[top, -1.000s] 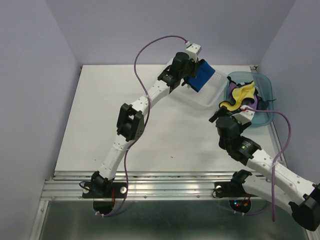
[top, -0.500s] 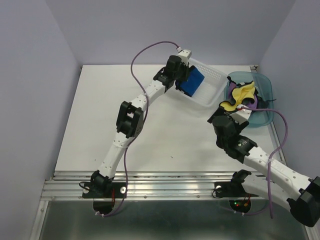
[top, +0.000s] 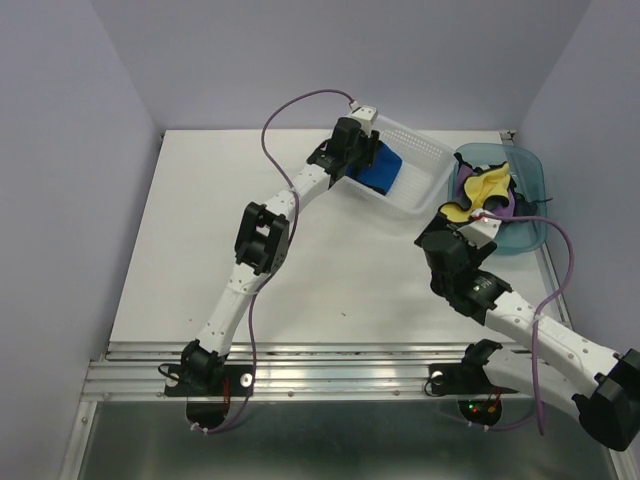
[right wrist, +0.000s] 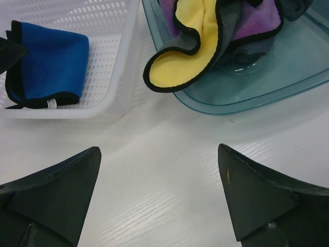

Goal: Fold and stack the towels
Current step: Neatly place the folded towel into the bin, then grab crumpled towel

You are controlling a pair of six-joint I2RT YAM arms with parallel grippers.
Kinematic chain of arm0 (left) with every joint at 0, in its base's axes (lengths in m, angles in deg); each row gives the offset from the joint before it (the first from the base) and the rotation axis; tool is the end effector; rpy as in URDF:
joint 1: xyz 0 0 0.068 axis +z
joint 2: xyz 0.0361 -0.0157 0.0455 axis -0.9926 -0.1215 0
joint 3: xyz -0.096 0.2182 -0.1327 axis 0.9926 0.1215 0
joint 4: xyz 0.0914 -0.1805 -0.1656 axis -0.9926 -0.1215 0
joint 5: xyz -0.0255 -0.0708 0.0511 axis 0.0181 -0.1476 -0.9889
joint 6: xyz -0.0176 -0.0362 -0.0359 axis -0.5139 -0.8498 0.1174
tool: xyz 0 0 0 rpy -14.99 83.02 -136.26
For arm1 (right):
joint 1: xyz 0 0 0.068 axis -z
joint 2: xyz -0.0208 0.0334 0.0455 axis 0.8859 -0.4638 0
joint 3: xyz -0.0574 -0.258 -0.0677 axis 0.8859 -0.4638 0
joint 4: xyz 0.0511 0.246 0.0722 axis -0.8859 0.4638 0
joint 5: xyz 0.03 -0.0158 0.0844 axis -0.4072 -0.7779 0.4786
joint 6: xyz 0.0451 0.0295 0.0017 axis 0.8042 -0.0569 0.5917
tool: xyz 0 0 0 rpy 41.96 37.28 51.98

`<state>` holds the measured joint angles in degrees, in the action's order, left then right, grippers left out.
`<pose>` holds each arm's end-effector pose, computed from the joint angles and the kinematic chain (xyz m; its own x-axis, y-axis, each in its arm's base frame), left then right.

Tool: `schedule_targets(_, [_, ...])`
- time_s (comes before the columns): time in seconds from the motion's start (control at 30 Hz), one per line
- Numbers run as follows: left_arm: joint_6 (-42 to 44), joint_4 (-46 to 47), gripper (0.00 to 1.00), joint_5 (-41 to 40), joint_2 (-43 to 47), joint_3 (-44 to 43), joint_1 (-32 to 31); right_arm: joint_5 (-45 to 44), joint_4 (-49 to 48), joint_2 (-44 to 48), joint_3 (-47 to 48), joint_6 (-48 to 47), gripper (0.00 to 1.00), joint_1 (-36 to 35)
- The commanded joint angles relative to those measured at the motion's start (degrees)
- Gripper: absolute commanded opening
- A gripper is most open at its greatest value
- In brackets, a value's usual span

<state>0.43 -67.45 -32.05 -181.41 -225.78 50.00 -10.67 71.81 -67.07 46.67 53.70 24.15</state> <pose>0.5088 -0.3350 0.2278 -0.2812 0.0453 -0.9586 0.5954 0.7916 -0.1372 0.1676 0.0935 0.2580 -0.1370 0.3345 -0.9324 0.4531 0.8582 0.2413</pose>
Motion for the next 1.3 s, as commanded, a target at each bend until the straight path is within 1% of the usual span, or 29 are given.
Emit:
schedule_targets(0.0, [1.90, 2.52, 0.64, -2.27, 4.28, -2.98, -0.21, -3.22, -1.41, 0.44, 1.01, 1.04, 1.00, 0.42])
schedule_targets(0.03, [2.08, 2.43, 0.67, -2.79, 4.72, -2.89, -0.29, -3.22, -1.41, 0.52, 1.09, 0.96, 1.00, 0.42])
schedule_targets(0.13, [2.52, 2.43, 0.71, -4.11, 6.65, -2.54, -0.65, -3.13, -1.06, 0.96, 1.36, 1.04, 1.00, 0.42])
schedule_targets(0.17, [2.79, 2.52, 0.74, -4.29, 7.79, -2.54, -0.73, -3.13, -0.89, 1.14, 1.45, 1.04, 1.00, 0.42])
schedule_targets(0.23, [3.23, 2.78, 0.75, -5.34, 8.68, -2.54, -1.00, -2.87, -0.45, 1.40, 1.97, 1.22, 1.00, 0.42])
schedule_targets(0.33, [4.54, 2.69, 0.89, -9.03, 10.87, -1.84, -2.14, -2.60, 0.17, 1.93, 2.59, 1.39, 1.00, 0.42])
schedule_targets(0.4, [5.25, 2.69, 0.90, -9.65, 13.15, -0.09, -2.84, -2.26, -0.09, 1.85, 2.94, 0.70, 1.00, 0.42])
schedule_targets(0.47, [5.69, 2.69, 0.99, -9.74, 15.00, 1.41, -3.37, -1.90, 0.16, 1.15, 4.60, -1.68, 1.00, 0.42])
schedule_targets(0.53, [5.43, 2.34, 0.99, -9.65, 18.25, 4.04, -3.99, -2.95, 2.44, -0.17, 6.80, -1.59, 1.00, 0.42])
schedule_targets(0.6, [4.81, 1.99, 0.99, -8.95, 22.20, 6.15, -4.16, -4.44, 7.36, -2.72, 11.10, -0.81, 1.00, 1.21])
schedule_targets(0.63, [4.46, 1.73, 0.99, -8.68, 23.69, 8.78, -4.25, -4.02, 8.94, -3.68, 12.77, -0.72, 1.00, 1.91])
schedule_targets(0.67, [4.20, 1.64, 0.99, -8.68, 25.36, 10.28, -4.25, -3.40, 10.44, -5.78, 14.35, -0.54, 1.00, 4.35])
schedule_targets(0.7, [2.98, 1.55, 0.99, -9.20, 28.86, 11.95, -4.25, -2.53, 12.45, -6.67, 17.33, -0.45, 1.00, 6.03])
schedule_targets(0.73, [2.27, 1.29, 0.99, -9.82, 30.81, 15.53, -4.25, 0.79, 12.82, -7.64, 18.49, -0.71, 1.00, 7.79])
schedule_targets(0.77, [1.48, 1.11, 0.99, -10.43, 32.66, 17.83, -4.25, 2.74, 12.83, -8.34, 19.45, -1.76, 1.00, 11.81])
schedule_targets(0.8, [0.60, 1.11, 0.99, -11.74, 37.20, 20.38, -4.25, 4.84, 12.74, -9.22, 20.68, -2.20, 1.00, 13.76])
schedule_targets(0.83, [-1.24, 1.37, 0.99, -12.89, 39.51, 26.32, -4.25, 7.82, 12.65, -9.67, 21.04, -2.99, 1.00, 17.79])
schedule_targets(0.87, [-2.04, 1.72, 0.99, -14.90, 44.32, 29.77, -4.25, 9.16, 13.43, -10.63, 21.57, -3.09, 1.00, 19.91])
schedule_targets(0.9, [-2.92, 2.07, 0.99, -14.92, 46.80, 33.20, -4.25, 10.48, 14.22, -10.98, 21.57, -3.17, 1.00, 22.11])
schedule_targets(0.93, [-5.53, 3.47, 0.99, -18.05, 49.09, 41.07, -4.25, 13.36, 14.58, -11.51, 21.57, -3.09, 1.00, 24.22])
schedule_targets(0.97, [-6.52, 3.74, 0.99, -19.56, 51.63, 45.06, -4.25, 15.04, 13.89, -11.86, 21.31, -3.35, 1.00, 27.98])
schedule_targets(1.0, [-7.83, 5.23, 0.99, -21.84, 55.92, 48.75, -4.25, 16.54, 12.58, -12.13, 20.61, -4.13, 1.00, 29.33])
schedule_targets(1.03, [-9.85, 6.28, 0.99, -22.65, 57.97, 55.67, -4.25, 19.25, 11.43, -12.74, 19.30, -5.10, 1.00, 30.91])
schedule_targets(1.07, [-11.17, 6.56, 0.99, -23.44, 59.81, 58.69, -4.16, 20.41, 10.03, -13.18, 18.77, -5.72, 1.00, 31.18])
schedule_targets(1.1, [-12.49, 6.65, 0.99, -24.84, 63.14, 64.12, -4.16, 22.16, 7.23, -14.49, 18.33, -6.07, 1.00, 31.36])
schedule_targets(1.13, [-13.37, 6.82, 0.99, -25.29, 64.83, 64.17, -4.16, 22.18, 6.16, -15.46, 18.32, -6.16, 1.00, 31.54])
schedule_targets(1.17, [-15.56, 6.91, 0.99, -25.55, 66.32, 69.13, -4.16, 22.96, 4.23, -16.43, 18.67, -6.25, 1.00, 31.97])
schedule_targets(1.23, [-17.24, 7.26, 0.99, -25.91, 70.37, 73.38, -4.07, 22.54, 2.37, -19.24, 19.11, -6.34, 1.00, 32.32])
schedule_targets(1.27, [-17.95, 7.18, 0.99, -25.65, 71.60, 77.06, -4.07, 22.01, 1.93, -22.38, 19.98, -5.56, 1.00, 33.20])
